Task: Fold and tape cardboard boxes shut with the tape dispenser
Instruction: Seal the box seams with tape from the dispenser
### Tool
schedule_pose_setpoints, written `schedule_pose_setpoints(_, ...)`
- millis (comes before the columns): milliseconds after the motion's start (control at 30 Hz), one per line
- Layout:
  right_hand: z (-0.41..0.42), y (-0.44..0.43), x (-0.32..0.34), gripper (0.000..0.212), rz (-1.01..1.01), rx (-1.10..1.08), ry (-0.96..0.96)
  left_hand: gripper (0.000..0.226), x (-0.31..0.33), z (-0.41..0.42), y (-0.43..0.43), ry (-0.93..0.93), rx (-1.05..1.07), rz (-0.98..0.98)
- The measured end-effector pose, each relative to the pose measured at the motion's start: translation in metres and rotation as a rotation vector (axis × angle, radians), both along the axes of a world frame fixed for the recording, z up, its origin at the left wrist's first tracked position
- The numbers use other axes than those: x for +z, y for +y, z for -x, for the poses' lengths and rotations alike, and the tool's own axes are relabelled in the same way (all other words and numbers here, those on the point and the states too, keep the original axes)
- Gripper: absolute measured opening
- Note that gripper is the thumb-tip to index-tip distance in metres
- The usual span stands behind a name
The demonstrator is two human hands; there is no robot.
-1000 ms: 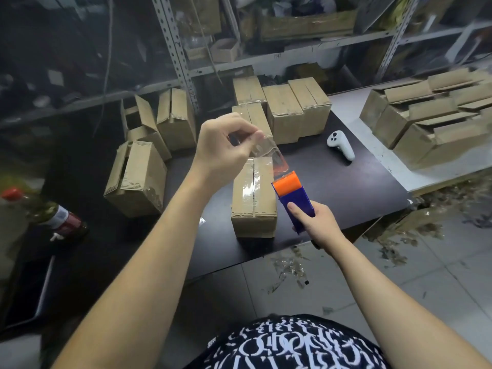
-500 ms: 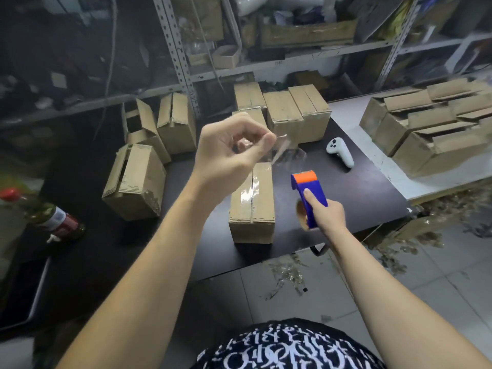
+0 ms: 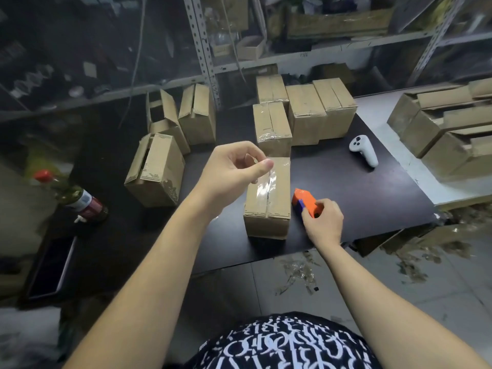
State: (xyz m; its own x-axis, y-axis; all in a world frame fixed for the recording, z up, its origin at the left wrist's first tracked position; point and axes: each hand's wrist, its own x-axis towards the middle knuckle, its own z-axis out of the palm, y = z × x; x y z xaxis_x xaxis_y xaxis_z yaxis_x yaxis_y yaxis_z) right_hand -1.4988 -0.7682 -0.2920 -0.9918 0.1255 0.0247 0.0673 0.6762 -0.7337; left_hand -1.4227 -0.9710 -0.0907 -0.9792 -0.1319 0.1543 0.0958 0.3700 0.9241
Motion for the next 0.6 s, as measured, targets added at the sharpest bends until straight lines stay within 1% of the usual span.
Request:
schedule_pose_setpoints(67,-0.001,-0.005,0.018,0.020,0.139,0.023,0.137,0.013,-0.002,0.000,-0.002,-0.021,0.011,0.011)
schedule_pose_setpoints(100,-0.002,-0.011,0.033,0.022,0.239,0.080,0.155,0.013,-0.004,0.001,-0.004,-0.031,0.021,0.016)
schedule_pose_setpoints(133,-0.003,-0.016,0.050,0.028,0.364,0.165,0.124,0.013,-0.006,0.002,-0.005,-0.041,0.032,0.022)
schedule_pose_setpoints(200,-0.009,-0.029,0.079,0.042,0.675,0.360,-0.063,0.013,-0.009,0.005,-0.007,-0.053,0.037,0.013)
schedule_pose_setpoints(233,-0.013,-0.035,0.088,0.046,0.788,0.438,-0.179,0.011,-0.009,0.006,-0.008,-0.054,0.032,0.000)
schedule_pose_setpoints(267,-0.018,-0.039,0.090,0.048,0.847,0.504,-0.272,0.011,-0.009,0.007,-0.008,-0.053,0.032,-0.011)
schedule_pose_setpoints(300,-0.021,-0.042,0.088,0.046,0.866,0.561,-0.334,0.011,-0.008,0.008,-0.008,-0.049,0.038,-0.017)
schedule_pose_setpoints(367,-0.026,-0.041,0.081,0.035,0.886,0.631,-0.401,0.012,-0.006,0.011,-0.007,-0.039,0.066,-0.021)
schedule_pose_setpoints(433,-0.025,-0.036,0.077,0.019,0.940,0.622,-0.428,0.012,-0.005,0.014,-0.008,-0.030,0.093,-0.023)
schedule_pose_setpoints(500,-0.021,-0.029,0.078,0.015,0.940,0.577,-0.406,0.011,-0.006,0.014,-0.009,-0.028,0.114,-0.020)
schedule_pose_setpoints(600,-0.021,-0.019,0.086,0.015,0.833,0.574,-0.378,0.008,-0.012,0.013,-0.009,-0.024,0.149,-0.002)
